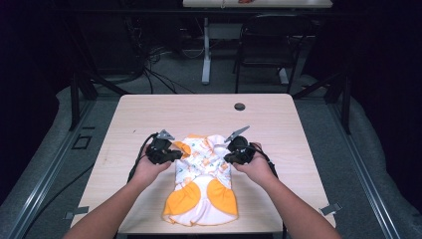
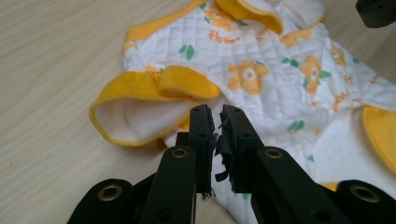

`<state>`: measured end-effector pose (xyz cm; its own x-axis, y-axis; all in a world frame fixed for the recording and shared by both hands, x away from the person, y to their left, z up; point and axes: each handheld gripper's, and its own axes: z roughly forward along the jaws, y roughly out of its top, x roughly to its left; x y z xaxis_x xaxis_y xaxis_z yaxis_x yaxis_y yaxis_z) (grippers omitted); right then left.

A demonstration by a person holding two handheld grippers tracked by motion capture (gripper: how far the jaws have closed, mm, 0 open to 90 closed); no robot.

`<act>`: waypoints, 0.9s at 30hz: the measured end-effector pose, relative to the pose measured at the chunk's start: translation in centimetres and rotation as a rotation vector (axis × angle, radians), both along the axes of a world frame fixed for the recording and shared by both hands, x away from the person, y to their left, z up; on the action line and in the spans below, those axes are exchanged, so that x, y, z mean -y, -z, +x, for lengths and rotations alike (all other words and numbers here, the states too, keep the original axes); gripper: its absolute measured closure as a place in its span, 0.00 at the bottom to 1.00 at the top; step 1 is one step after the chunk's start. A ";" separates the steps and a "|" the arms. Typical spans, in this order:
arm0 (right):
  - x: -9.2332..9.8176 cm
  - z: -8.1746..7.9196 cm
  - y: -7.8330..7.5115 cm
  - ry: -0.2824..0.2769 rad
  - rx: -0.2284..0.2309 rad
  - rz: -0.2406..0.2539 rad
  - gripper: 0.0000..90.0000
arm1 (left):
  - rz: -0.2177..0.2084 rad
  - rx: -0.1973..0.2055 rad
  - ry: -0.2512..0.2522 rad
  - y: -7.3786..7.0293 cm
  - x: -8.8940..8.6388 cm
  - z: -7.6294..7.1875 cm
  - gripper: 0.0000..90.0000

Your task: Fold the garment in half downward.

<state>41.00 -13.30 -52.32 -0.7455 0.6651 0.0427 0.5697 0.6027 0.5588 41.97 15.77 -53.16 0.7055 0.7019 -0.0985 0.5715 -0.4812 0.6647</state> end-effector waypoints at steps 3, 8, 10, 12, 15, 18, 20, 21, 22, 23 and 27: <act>-0.3 1.2 -0.1 0.006 0.010 0.004 0.91 | -0.013 -0.006 -0.005 0.0 0.1 0.9 0.90; -0.9 3.3 -0.2 0.026 0.045 0.019 0.84 | -0.007 -0.003 -0.062 -0.1 0.4 3.1 0.88; -1.1 3.9 -0.1 0.048 0.057 0.023 0.84 | -0.002 0.008 -0.071 -0.1 0.5 3.7 0.86; -1.2 4.6 0.1 0.068 0.057 0.018 0.82 | -0.005 0.006 -0.073 -0.1 0.6 3.9 0.84; -1.3 5.2 0.3 0.087 0.073 0.014 0.80 | 0.009 0.012 -0.068 0.1 0.7 4.5 0.80; -1.4 6.3 0.6 0.144 0.078 0.038 0.77 | 0.003 0.029 -0.085 0.9 0.8 5.2 0.75; -1.5 6.7 0.8 0.158 0.087 0.023 0.75 | 0.015 0.035 -0.096 1.4 0.8 5.5 0.72; -1.5 6.7 0.8 0.158 0.087 0.023 0.75 | 0.015 0.035 -0.096 1.4 0.8 5.5 0.71; -1.6 7.1 1.0 0.183 0.098 0.022 0.71 | 0.019 0.032 -0.111 1.9 0.9 5.7 0.70; -1.6 7.1 1.0 0.183 0.098 0.022 0.71 | 0.019 0.032 -0.111 1.9 0.9 5.7 0.69; -1.8 7.6 1.5 0.221 0.083 0.031 0.67 | 0.015 0.035 -0.126 2.6 0.7 6.2 0.63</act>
